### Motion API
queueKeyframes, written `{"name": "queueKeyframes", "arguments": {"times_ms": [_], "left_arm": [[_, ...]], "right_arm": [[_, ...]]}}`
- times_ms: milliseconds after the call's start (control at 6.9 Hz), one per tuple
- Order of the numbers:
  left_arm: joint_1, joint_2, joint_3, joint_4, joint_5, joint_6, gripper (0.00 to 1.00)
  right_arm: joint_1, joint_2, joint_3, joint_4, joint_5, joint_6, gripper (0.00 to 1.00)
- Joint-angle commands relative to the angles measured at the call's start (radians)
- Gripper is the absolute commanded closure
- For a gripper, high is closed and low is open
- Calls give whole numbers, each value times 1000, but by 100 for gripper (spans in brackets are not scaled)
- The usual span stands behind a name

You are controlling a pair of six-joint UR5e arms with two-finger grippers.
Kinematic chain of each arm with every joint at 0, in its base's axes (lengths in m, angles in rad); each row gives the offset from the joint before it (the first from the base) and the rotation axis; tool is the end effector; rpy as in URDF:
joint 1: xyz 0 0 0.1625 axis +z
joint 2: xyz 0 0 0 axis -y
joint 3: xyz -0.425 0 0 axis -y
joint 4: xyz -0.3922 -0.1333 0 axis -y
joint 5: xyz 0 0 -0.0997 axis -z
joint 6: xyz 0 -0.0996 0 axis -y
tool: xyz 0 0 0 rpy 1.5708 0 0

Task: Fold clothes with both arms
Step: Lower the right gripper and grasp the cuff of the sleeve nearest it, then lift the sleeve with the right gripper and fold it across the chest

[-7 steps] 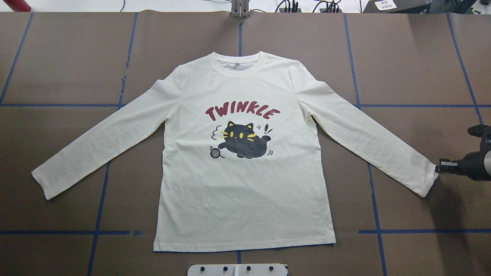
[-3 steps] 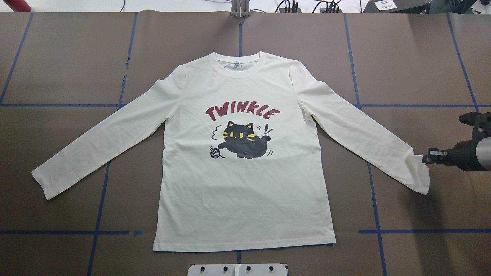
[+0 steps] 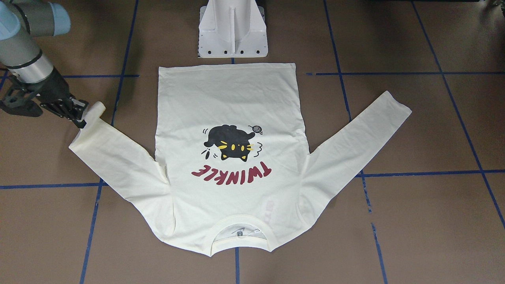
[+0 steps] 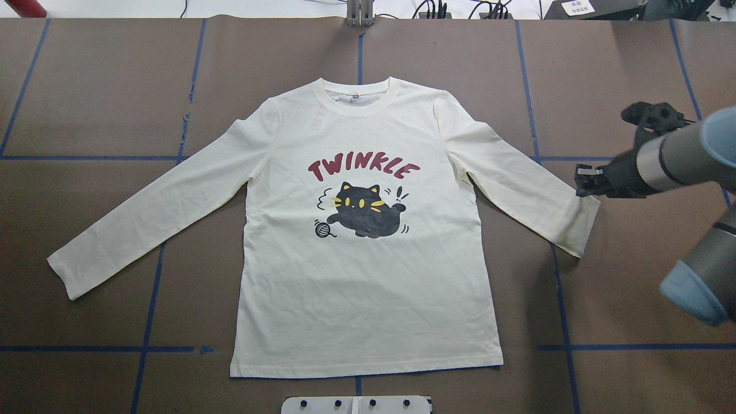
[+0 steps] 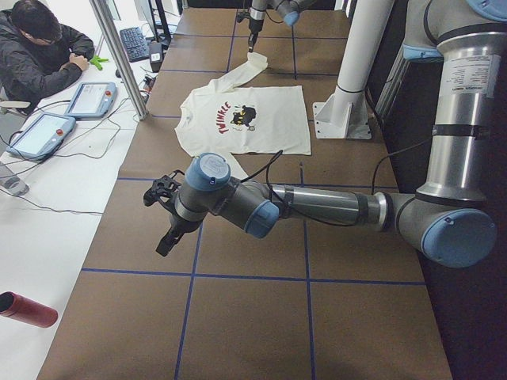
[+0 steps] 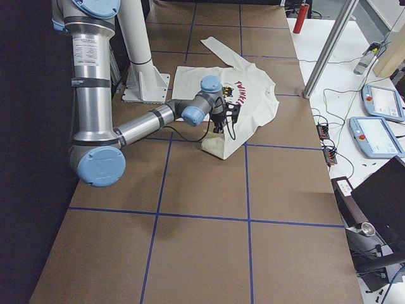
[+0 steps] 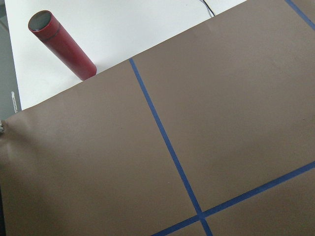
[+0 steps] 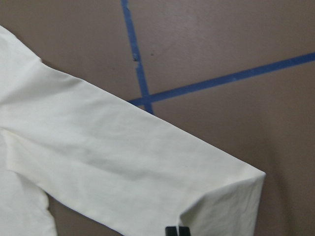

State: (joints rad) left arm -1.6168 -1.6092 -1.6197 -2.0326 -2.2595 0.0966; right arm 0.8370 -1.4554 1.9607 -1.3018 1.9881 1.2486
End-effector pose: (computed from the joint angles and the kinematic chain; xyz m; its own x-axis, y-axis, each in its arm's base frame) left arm -0.0944 -0.5284 0.5665 0.7866 0.3767 -0.4892 -0.0368 0.8196 0.5718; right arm -0.2840 -0.4537 0.3902 0.6090 0.2431 0.7550 -0.3124 0.9485 -0.0534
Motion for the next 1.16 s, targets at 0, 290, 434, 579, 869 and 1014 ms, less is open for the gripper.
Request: {"name": "queueKeyframes", "arguments": {"times_ms": [0, 290, 434, 579, 869, 1014], "left_arm": [[0, 5, -3, 0, 0, 2, 0], [0, 6, 1, 2, -11, 2, 0], [0, 8, 1, 2, -28, 2, 0], [0, 11, 1, 2, -29, 2, 0], [0, 11, 12, 0, -29, 2, 0], [0, 11, 15, 0, -29, 2, 0]], "right_arm": [[14, 407, -29, -442, -11, -12, 100], [14, 649, -101, -490, -76, -122, 100], [11, 740, -161, -490, -84, -164, 100], [-13, 864, -295, -488, -95, -166, 100], [-140, 1039, -533, -443, -257, -146, 100], [-221, 1053, -663, -330, -331, -94, 100]]}}
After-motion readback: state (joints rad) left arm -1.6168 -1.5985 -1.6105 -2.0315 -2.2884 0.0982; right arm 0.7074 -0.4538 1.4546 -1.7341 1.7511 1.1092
